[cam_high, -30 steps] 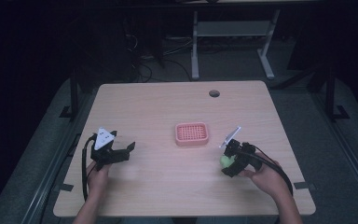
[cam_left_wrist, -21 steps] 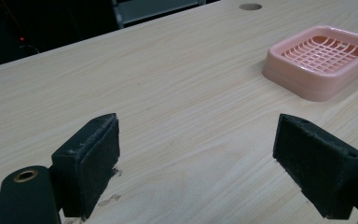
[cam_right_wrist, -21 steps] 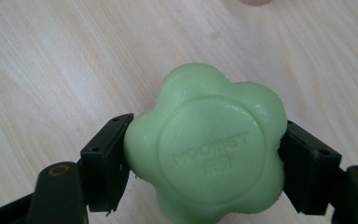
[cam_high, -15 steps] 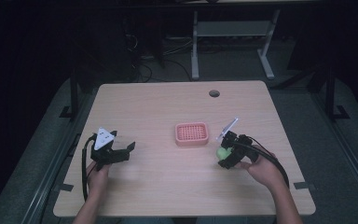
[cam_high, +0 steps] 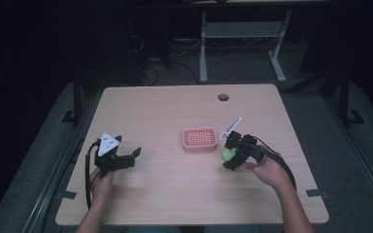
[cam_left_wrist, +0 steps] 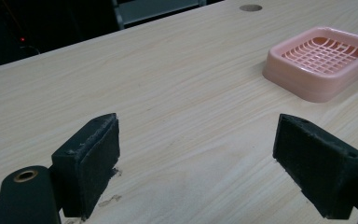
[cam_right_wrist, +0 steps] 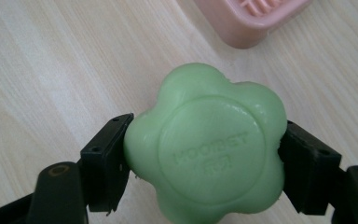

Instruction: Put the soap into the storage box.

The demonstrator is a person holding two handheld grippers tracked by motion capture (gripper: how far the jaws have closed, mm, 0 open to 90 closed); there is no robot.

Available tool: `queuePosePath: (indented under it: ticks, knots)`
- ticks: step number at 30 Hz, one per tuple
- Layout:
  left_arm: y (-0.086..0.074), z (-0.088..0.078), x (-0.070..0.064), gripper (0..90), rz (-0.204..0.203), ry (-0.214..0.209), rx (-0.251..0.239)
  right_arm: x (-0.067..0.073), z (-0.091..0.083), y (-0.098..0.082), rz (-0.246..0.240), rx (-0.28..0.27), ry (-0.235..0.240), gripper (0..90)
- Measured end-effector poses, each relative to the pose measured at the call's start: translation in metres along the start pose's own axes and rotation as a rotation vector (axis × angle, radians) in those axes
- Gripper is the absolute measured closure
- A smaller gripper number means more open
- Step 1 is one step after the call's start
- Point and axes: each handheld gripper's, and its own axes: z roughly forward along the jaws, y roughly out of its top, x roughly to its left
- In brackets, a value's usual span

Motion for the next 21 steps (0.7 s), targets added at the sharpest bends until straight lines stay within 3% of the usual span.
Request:
queuePosePath:
  ticks: [21]
  knots:
    - [0.0, -0.001, 0.001, 14.3, -0.01, 0.001, 0.001, -0.006, 0.003, 0.023, -0.024, 0.006, 0.004, 25.9]
